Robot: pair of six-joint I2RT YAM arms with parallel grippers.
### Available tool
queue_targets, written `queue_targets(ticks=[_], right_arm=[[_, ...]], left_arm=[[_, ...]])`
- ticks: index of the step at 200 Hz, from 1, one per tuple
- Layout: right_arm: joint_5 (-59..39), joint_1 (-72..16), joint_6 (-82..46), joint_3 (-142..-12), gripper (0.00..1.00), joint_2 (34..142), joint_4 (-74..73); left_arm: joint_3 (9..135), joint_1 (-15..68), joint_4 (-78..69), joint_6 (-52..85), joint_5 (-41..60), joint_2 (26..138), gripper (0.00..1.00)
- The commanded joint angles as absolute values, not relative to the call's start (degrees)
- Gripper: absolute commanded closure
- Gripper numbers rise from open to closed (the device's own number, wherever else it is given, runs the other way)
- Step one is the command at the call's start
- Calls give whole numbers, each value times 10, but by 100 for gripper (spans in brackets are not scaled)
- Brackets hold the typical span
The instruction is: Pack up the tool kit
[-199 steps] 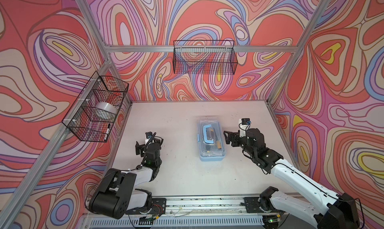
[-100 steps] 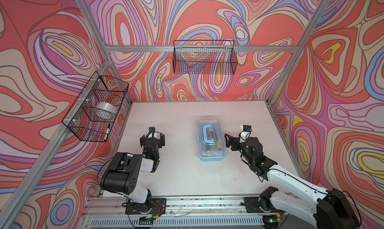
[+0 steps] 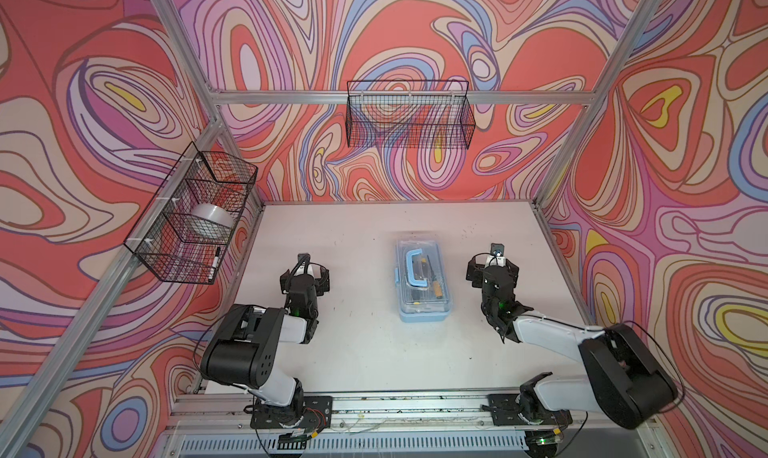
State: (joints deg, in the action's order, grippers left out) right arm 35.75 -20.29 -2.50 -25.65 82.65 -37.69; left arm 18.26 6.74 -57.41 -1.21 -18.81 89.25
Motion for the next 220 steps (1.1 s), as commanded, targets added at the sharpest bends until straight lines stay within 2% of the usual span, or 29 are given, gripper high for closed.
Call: queue_targets(ticks=[1, 16, 24, 34, 42, 54, 70, 80, 220], right_arm=[[358, -159, 38, -248, 2, 913, -542], [239, -127, 68, -227, 2, 949, -614], [229, -101, 52, -199, 2, 979, -718], [124, -39, -15, -181, 2, 960, -679], [125, -22, -12, -188, 2, 1006, -752], [88, -12, -27, -249, 2, 968, -565], [105, -11, -31, -267, 2, 976, -537], [120, -11, -27, -262, 2, 984, -569], [109, -16, -22, -273, 1, 985, -545]], left_arm=[[191, 64, -577, -10, -184, 893, 0], [191, 64, -577, -11, -184, 893, 0], [191, 64, -577, -10, -184, 892, 0], [190, 64, -577, -10, -184, 892, 0], [191, 64, -577, -10, -184, 892, 0], [191, 64, -578, -9, -185, 892, 0], [192, 63, -577, -10, -184, 893, 0], [192, 64, -575, -10, -184, 893, 0], [191, 64, -576, -10, -185, 892, 0]])
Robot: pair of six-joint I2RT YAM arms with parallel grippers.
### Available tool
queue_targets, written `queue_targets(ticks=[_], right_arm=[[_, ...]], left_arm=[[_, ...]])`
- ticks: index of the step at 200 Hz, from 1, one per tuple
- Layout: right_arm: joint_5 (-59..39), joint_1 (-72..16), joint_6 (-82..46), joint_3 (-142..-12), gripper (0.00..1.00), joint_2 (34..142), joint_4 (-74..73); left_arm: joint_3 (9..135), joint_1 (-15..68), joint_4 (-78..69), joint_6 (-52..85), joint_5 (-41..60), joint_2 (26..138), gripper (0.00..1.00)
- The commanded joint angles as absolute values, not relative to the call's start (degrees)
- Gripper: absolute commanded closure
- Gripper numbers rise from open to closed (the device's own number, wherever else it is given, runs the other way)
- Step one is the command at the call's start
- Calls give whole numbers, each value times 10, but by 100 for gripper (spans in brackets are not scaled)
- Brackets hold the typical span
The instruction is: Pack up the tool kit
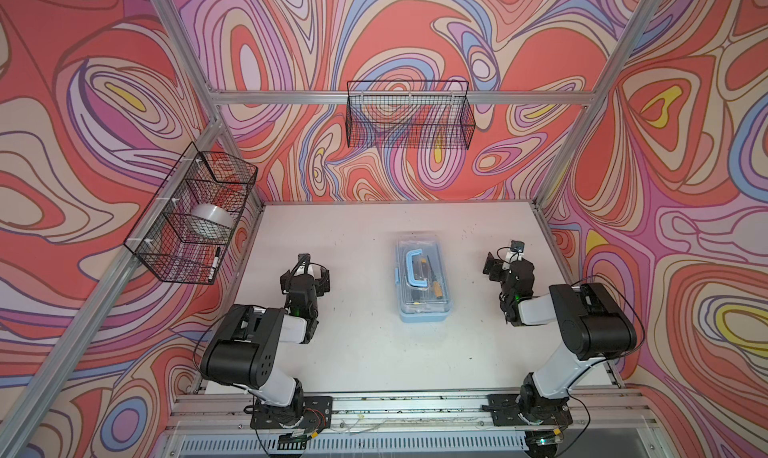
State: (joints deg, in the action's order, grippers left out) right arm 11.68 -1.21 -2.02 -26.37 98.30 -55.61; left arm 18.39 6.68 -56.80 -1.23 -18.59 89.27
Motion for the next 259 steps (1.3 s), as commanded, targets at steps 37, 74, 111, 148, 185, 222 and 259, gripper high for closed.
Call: queue_targets(ticks=[37, 74, 111, 148, 185, 222, 259], right_arm=[[108, -16, -23, -274, 2, 985, -544], [108, -16, -24, -273, 2, 985, -544], [106, -14, -24, -274, 2, 985, -542], [105, -15, -25, -275, 2, 986, -540], [100, -11, -27, -277, 2, 985, -536], [100, -11, -26, -274, 2, 984, -541], [100, -11, -26, -273, 1, 984, -543]], left_arm=[[191, 64, -577, -10, -184, 892, 0], [192, 64, -576, -9, -185, 892, 0], [192, 64, -576, -9, -185, 892, 0], [192, 64, -577, -10, -184, 892, 0], [192, 63, -577, -10, -185, 893, 0], [192, 63, -577, -10, -184, 892, 0], [192, 63, -576, -10, -184, 892, 0]])
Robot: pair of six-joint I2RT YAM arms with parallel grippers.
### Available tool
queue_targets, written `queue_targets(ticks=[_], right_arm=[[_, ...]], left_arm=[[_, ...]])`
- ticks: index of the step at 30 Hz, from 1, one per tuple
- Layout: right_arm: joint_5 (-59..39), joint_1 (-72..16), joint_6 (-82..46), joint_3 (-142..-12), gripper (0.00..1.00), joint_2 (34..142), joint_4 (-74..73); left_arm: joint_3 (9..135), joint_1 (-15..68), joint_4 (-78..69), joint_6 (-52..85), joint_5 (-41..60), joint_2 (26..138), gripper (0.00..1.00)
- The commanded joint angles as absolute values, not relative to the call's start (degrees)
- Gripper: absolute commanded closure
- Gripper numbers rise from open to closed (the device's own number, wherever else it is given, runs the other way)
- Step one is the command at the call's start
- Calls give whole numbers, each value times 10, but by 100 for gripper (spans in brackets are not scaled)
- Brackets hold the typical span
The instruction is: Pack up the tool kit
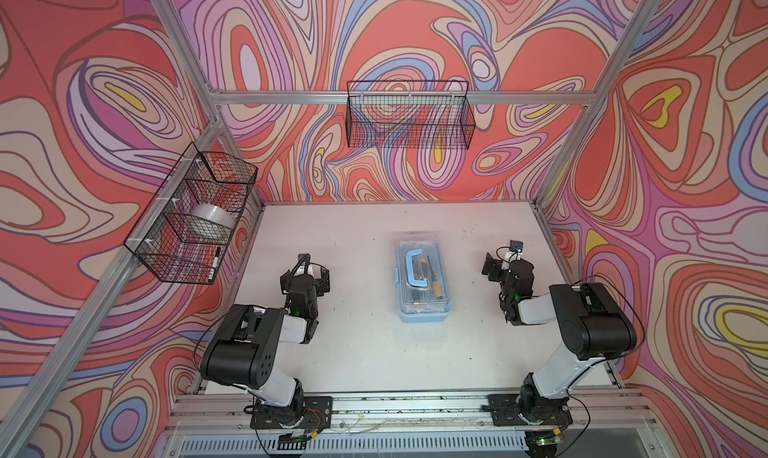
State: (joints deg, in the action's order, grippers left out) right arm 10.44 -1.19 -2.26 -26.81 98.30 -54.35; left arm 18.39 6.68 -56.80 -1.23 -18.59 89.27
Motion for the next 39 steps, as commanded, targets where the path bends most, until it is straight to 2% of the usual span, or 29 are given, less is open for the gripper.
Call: queue_targets(ticks=[1, 39], right_arm=[[99, -11, -26, -272, 2, 984, -544], [98, -11, -22, -267, 2, 983, -554]], left_arm=[[192, 63, -576, -10, -184, 892, 0], [192, 63, -576, -9, -184, 893, 0]])
